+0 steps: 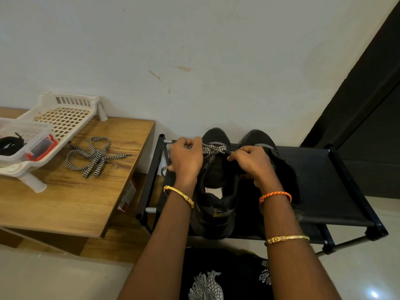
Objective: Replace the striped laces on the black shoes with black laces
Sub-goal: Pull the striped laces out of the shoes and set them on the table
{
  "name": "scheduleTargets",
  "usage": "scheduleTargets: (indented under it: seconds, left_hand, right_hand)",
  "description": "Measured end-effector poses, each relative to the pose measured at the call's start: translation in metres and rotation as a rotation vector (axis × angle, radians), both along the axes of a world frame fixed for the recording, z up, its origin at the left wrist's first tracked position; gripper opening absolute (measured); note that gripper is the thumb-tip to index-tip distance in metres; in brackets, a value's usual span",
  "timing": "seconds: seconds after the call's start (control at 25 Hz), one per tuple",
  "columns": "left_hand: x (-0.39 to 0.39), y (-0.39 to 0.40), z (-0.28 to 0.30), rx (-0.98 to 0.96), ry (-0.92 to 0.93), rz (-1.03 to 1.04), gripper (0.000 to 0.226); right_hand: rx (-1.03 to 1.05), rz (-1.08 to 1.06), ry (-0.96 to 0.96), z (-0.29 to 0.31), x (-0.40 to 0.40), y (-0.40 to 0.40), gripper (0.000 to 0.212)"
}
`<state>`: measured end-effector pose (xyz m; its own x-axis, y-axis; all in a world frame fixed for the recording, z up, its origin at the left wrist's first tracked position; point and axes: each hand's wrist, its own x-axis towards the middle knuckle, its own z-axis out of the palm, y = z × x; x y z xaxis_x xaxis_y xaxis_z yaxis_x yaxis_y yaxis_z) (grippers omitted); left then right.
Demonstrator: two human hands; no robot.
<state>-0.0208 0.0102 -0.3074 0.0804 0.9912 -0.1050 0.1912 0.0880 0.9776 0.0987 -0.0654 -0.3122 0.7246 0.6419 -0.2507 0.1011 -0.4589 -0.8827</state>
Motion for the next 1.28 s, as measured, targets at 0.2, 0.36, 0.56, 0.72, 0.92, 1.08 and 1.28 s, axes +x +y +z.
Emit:
scheduleTargets:
  seconds: [0.2,0.36,0.56,0.72,0.92,1.08,1.28]
  left_hand:
    - [0.002,-0.001,0.003,-0.151,-0.235,-0.076,0.010]
    - [0.011,-0.009,-0.009,0.343,0.518,-0.380,0.008]
    - [0.019,-0.009,-0.017,0.328,0.577,-0.353,0.016]
    - [0.016,-0.007,-0.015,0.237,0.263,-0.235,0.011]
    - [-0.001,0.005,-0.003,0.013,-0.212,0.097,0.023]
    - [-0.019,0.009,0.000,-0.004,-0.098,0.238,0.010]
    - [-0.022,-0.003,0.003,0.093,0.393,0.147,0.076]
  right_hand:
    - [0.000,0.012,-0.016,-0.001,-0.001,0.000,0.004]
    - [0.012,0.018,-0.050,-0.002,-0.001,-0.001,0.004]
    - [0.013,0.034,-0.032,-0.003,-0.001,-0.002,0.001]
    - [-0.013,0.013,-0.126,-0.006,-0.005,0.000,0.005]
    - [-0.048,-0.043,-0.190,-0.007,-0.003,-0.002,0.009]
    - [-0.058,-0.007,-0.211,-0.005,-0.006,-0.002,0.007]
    - [-0.055,0.085,-0.300,0.001,-0.015,-0.001,0.028]
